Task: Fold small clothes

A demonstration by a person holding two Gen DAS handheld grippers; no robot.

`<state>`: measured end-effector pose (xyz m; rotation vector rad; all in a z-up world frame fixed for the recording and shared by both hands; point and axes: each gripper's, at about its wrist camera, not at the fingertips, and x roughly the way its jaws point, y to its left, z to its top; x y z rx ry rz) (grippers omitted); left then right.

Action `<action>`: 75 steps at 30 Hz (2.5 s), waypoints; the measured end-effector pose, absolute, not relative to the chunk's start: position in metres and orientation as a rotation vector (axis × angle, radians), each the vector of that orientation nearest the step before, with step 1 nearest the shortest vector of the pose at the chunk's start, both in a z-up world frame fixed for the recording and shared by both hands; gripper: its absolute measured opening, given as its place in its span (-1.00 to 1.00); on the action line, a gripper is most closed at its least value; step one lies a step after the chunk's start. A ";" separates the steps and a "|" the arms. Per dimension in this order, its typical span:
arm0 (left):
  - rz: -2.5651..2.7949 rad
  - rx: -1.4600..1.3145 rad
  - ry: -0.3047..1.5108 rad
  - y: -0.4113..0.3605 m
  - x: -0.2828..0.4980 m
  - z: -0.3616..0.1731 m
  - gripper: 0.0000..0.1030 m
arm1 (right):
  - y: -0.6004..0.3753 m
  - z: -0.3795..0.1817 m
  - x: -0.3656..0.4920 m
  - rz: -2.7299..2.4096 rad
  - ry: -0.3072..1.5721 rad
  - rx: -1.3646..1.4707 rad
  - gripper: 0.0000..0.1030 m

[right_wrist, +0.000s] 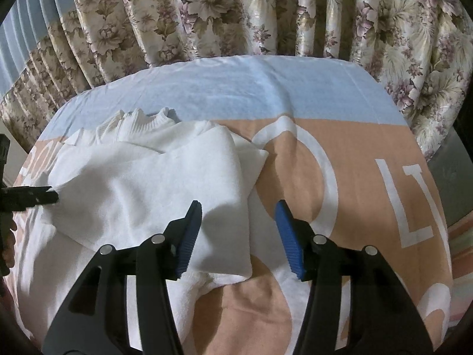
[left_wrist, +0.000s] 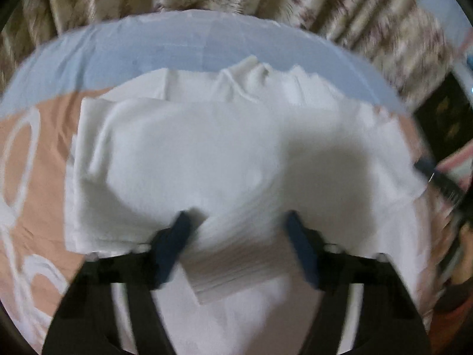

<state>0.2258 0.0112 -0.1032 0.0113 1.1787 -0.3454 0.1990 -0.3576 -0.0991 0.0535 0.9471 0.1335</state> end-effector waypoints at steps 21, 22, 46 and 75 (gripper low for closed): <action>-0.380 0.092 1.132 0.068 0.265 -0.083 -0.71 | -0.269 -0.100 0.220 0.284 0.933 -0.021 -0.82; -0.382 0.080 1.158 0.074 0.265 -0.089 -0.71 | -0.264 -0.110 0.221 0.285 0.973 -0.041 -0.75; -0.334 0.166 0.990 0.074 0.255 -0.082 -0.70 | -0.320 -0.098 0.241 0.196 0.869 0.033 -0.71; -0.295 0.099 0.826 0.084 0.248 -0.052 -0.73 | -0.313 -0.110 0.213 0.211 0.914 0.035 -0.22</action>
